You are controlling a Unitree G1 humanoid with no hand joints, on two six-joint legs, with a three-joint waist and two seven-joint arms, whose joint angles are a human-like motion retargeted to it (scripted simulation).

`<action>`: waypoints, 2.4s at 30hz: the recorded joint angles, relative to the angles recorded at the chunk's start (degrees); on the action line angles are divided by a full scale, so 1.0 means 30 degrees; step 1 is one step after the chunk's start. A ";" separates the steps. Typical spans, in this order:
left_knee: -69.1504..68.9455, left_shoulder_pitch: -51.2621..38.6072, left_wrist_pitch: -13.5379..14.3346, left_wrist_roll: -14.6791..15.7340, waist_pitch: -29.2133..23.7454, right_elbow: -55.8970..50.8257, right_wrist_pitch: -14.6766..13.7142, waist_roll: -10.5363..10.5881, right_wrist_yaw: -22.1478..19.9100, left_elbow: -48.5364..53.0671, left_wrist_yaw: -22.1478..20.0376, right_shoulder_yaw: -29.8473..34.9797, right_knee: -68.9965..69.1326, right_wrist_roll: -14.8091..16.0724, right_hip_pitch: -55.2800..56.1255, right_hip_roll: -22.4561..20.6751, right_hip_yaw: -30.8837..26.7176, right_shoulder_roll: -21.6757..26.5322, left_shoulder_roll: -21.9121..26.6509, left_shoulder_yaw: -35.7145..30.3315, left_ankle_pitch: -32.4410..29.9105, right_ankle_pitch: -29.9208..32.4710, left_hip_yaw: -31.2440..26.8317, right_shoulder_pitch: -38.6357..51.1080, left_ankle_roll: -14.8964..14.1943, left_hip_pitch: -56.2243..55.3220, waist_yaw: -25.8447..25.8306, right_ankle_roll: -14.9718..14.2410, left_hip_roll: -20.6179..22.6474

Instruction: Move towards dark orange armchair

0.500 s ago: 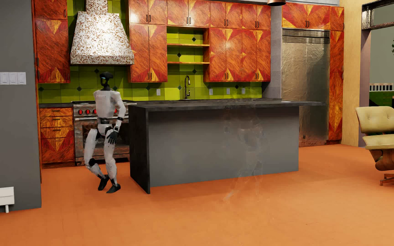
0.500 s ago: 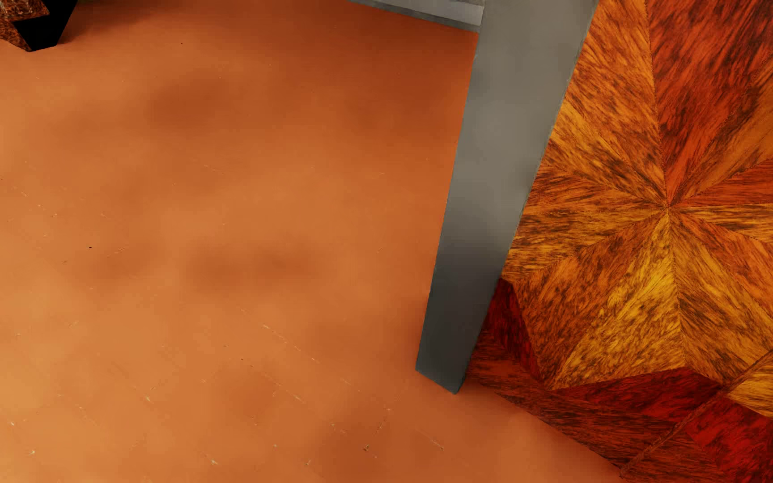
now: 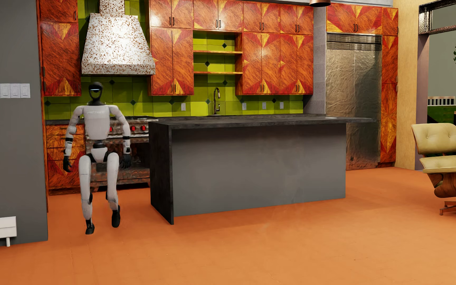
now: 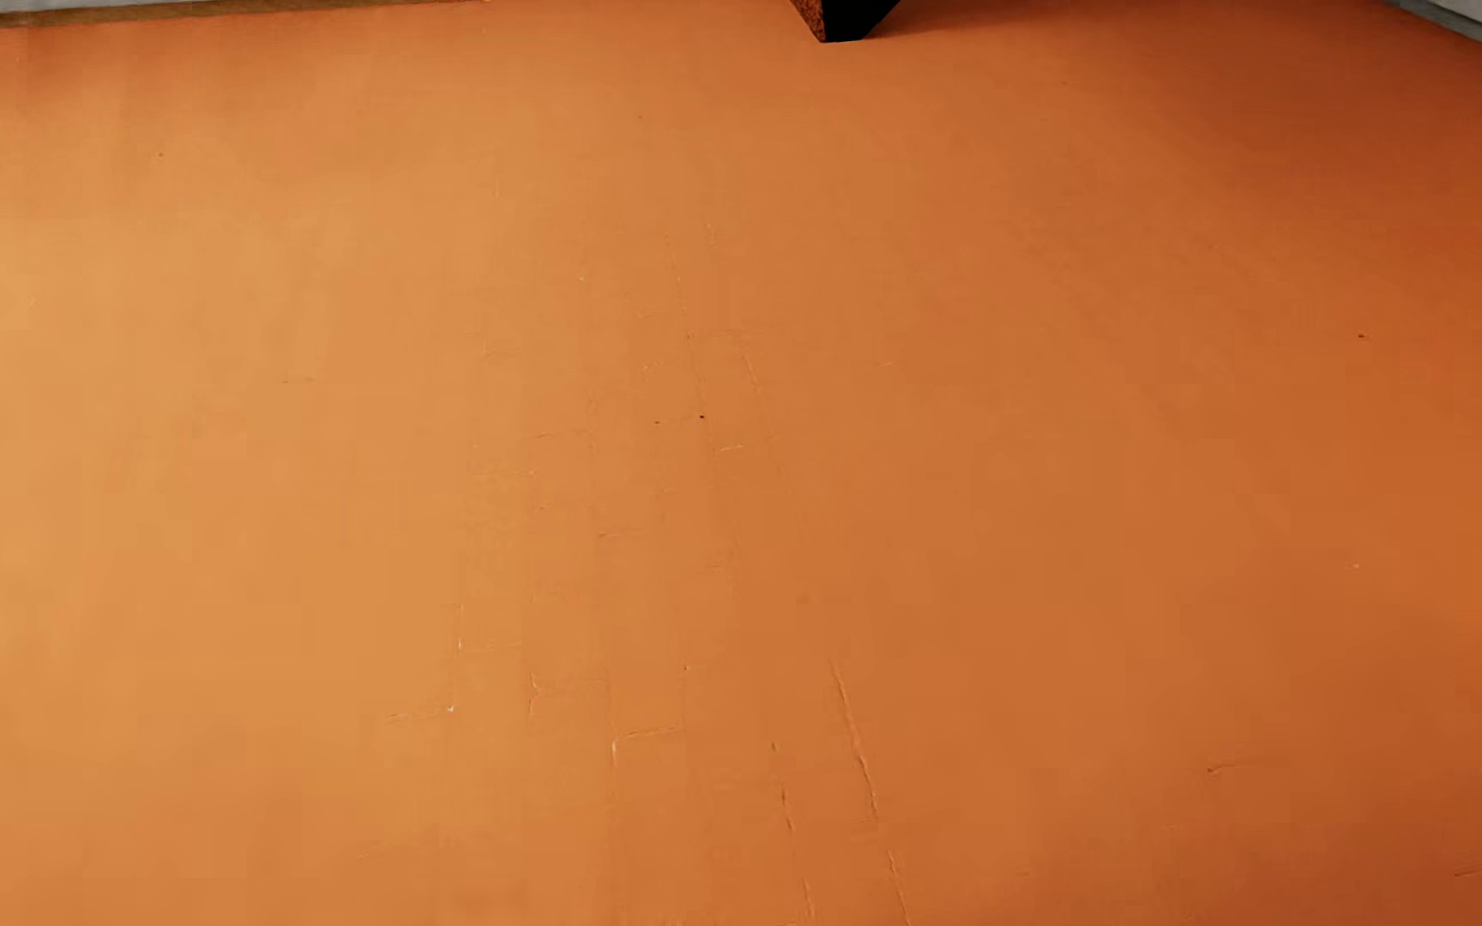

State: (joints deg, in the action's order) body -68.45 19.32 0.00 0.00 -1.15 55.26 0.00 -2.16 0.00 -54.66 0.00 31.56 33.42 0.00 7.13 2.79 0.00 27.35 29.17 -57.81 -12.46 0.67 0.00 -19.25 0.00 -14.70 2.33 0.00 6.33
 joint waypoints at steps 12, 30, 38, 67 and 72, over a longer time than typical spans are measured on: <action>1.3989 0.1955 0.0000 0.0000 0.0481 -0.1155 0.0000 -0.0811 0.0000 0.1169 0.0000 -0.0786 0.2236 0.0000 -0.6448 -0.0669 0.0000 -0.0659 -0.1802 0.1432 0.1902 -0.0678 0.0000 -0.0926 0.0000 -0.0013 0.2330 0.0000 0.1944; 1.5541 -0.0816 0.0000 0.0000 -0.1054 -0.0786 0.0000 -0.0262 0.0000 0.0410 0.0000 -0.1684 -0.0180 0.0000 0.3754 -0.1881 0.0000 0.0200 -0.1436 0.0274 0.6329 0.3664 0.0000 -0.1114 0.0000 1.1885 -0.3689 0.0000 0.0331; -0.0146 0.0519 0.0000 0.0000 0.0149 -0.0533 0.0000 0.0206 0.0000 0.1575 0.0000 0.0062 -0.1292 0.0000 -0.1663 -0.0342 0.0000 -0.0666 -0.0683 0.3505 0.1479 -0.1864 0.0000 -0.0063 0.0000 -0.2126 -0.0894 0.0000 0.0850; 1.1185 -0.1806 0.0000 0.0000 -0.1216 0.0770 0.0000 0.0899 0.0000 0.3609 0.0000 0.0170 0.0738 0.0000 0.1739 -0.0404 0.0000 -0.0574 -0.1352 0.5649 -0.0088 0.0918 0.0000 -0.1054 0.0000 1.0685 -0.4402 0.0000 -0.1384; 0.2677 0.0331 0.0000 0.0000 -0.0707 -0.1678 0.0000 0.0458 0.0000 0.1948 0.0000 -0.2880 -0.2120 0.0000 -0.2646 -0.0847 0.0000 -0.0056 -0.1088 0.1451 -0.1489 -0.0078 0.0000 0.0510 0.0000 -0.0138 -0.0689 0.0000 -0.0449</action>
State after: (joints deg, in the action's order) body -60.42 20.31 0.00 0.00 -3.28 50.23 0.00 -0.78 0.00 -48.81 0.00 22.92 27.06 0.00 -0.81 0.25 0.00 27.18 25.91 -53.46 -16.93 0.44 0.00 -17.72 0.00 -15.11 0.26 0.00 4.98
